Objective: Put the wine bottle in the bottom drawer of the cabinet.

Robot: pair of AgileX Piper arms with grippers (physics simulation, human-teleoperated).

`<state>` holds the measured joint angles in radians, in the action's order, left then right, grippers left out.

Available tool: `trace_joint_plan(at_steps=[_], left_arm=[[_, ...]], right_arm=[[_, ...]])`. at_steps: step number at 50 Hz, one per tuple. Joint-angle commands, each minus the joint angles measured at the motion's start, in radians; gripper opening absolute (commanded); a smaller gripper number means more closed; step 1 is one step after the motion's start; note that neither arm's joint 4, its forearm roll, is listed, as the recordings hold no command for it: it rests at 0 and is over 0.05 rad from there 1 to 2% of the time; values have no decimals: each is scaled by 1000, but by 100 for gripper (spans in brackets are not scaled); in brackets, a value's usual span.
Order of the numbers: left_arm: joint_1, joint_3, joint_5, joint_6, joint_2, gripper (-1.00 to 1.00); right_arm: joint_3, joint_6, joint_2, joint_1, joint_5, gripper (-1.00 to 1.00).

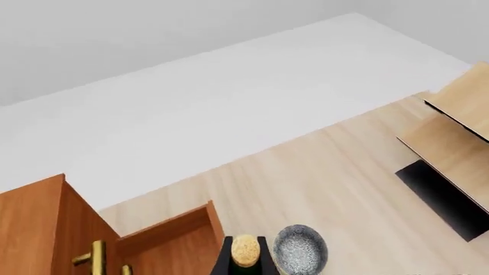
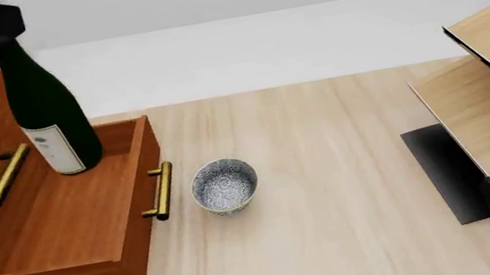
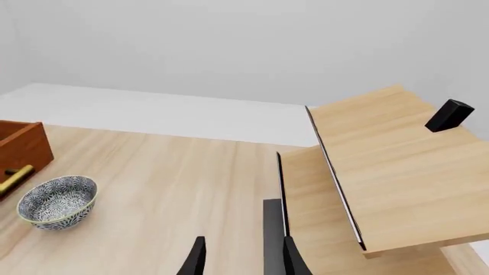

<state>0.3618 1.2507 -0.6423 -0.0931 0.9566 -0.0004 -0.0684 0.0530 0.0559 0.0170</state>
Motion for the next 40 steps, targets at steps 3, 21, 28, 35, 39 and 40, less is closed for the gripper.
trace_joint_plan(at_steps=[3, 21, 28, 35, 39, 40], left_arm=[[-57, 60, -69, -15, 39, -100], [-132, 18, -95, -11, 107, -100], [-159, -13, -80, -14, 127, -100], [-180, -59, -44, 9, 141, -100], [-191, -64, -38, 12, 143, -100], [-193, -72, -35, 1, 141, -100]], right_arm=[[0, 0, 0, 0, 0, 100], [0, 3, -2, 1, 1, 100], [0, 1, 0, 1, -2, 100], [0, 1, -9, 0, 7, 100], [0, 1, -11, 1, 9, 100], [0, 3, -11, 0, 9, 100]])
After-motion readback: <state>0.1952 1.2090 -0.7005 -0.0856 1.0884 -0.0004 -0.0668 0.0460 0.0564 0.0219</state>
